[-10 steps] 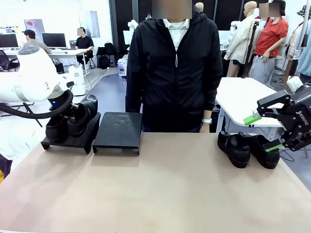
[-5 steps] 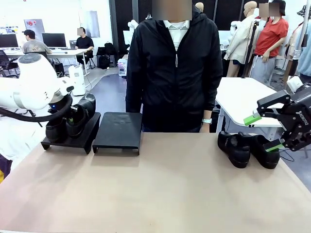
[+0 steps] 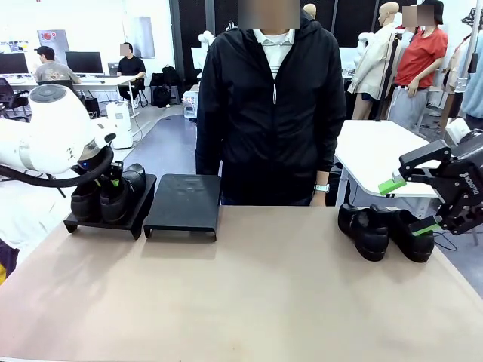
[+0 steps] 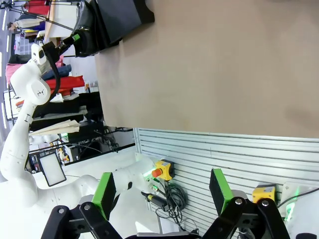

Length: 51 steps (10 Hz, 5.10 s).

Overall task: Organize the shoes by placing them on the stand.
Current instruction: Place the Shoe from the middle of the table onto the Shoes Stand, then pick up one Shoe and place it in the middle of the table.

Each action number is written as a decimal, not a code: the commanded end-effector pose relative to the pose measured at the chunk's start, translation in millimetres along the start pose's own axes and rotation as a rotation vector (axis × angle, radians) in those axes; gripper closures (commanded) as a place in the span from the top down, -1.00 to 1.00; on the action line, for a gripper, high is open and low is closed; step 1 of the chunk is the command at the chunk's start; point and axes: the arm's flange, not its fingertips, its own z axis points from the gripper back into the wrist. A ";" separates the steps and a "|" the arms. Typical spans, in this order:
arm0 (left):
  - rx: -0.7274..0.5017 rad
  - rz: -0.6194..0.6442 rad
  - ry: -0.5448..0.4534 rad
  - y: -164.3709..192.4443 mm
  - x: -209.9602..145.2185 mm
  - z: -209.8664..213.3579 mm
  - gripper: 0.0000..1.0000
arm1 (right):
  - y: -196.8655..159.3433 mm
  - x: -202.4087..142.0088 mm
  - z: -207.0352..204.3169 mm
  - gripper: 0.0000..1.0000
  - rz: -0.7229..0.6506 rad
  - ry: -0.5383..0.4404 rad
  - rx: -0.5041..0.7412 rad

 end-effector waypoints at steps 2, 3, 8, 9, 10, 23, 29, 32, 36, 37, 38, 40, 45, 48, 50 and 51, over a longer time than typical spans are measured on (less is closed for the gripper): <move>-0.018 -0.025 -0.033 -8.2 -17.6 27.9 1.00 | 0.7 2.4 1.0 1.00 0.023 0.003 0.027; -0.052 -0.045 -0.031 -10.6 -25.5 51.2 1.00 | 0.7 2.4 1.0 1.00 0.023 0.003 0.027; -0.445 -0.181 0.339 30.1 -110.8 196.8 1.00 | 0.7 2.4 1.0 1.00 0.023 0.003 0.027; -0.541 -0.153 0.413 51.8 -128.6 214.6 1.00 | 0.7 2.4 1.0 1.00 0.023 0.003 0.027; -0.650 -0.078 0.445 79.1 -155.3 236.7 1.00 | 0.7 2.4 1.0 1.00 0.023 0.003 0.027; -0.796 0.047 0.374 133.8 -221.7 263.4 1.00 | 0.7 2.4 1.0 1.00 0.023 0.003 0.027; -0.796 0.047 0.374 133.8 -221.7 263.4 1.00 | 0.7 2.4 1.0 1.00 0.023 0.003 0.027; -0.796 0.047 0.374 133.8 -221.7 263.4 1.00 | 41.8 85.3 -51.9 1.00 0.145 0.106 -0.264; -0.796 0.047 0.374 133.8 -221.7 263.4 1.00 | -8.8 247.6 -74.6 1.00 0.237 -0.193 -0.649; -0.796 0.047 0.374 133.8 -221.7 263.4 1.00 | -27.5 259.2 -73.9 1.00 0.242 -0.155 -0.651; -0.796 0.047 0.374 133.8 -221.7 263.4 1.00 | -33.4 256.4 -66.6 1.00 0.211 -0.115 -0.568; -0.796 0.047 0.374 133.8 -221.7 263.4 1.00 | -31.1 258.9 -77.8 1.00 0.276 -0.177 -0.627; -0.796 0.047 0.374 133.8 -221.7 263.4 1.00 | -68.7 331.3 -92.2 1.00 0.286 -0.003 -0.643; -0.796 0.047 0.374 133.8 -221.7 263.4 1.00 | -101.6 370.5 -108.9 1.00 0.224 0.056 -0.627; -0.796 0.047 0.374 133.8 -221.7 263.4 1.00 | -116.5 380.1 -123.7 1.00 0.195 0.097 -0.615; -0.796 0.047 0.374 133.8 -221.7 263.4 1.00 | -123.6 381.0 -130.7 1.00 0.174 0.129 -0.614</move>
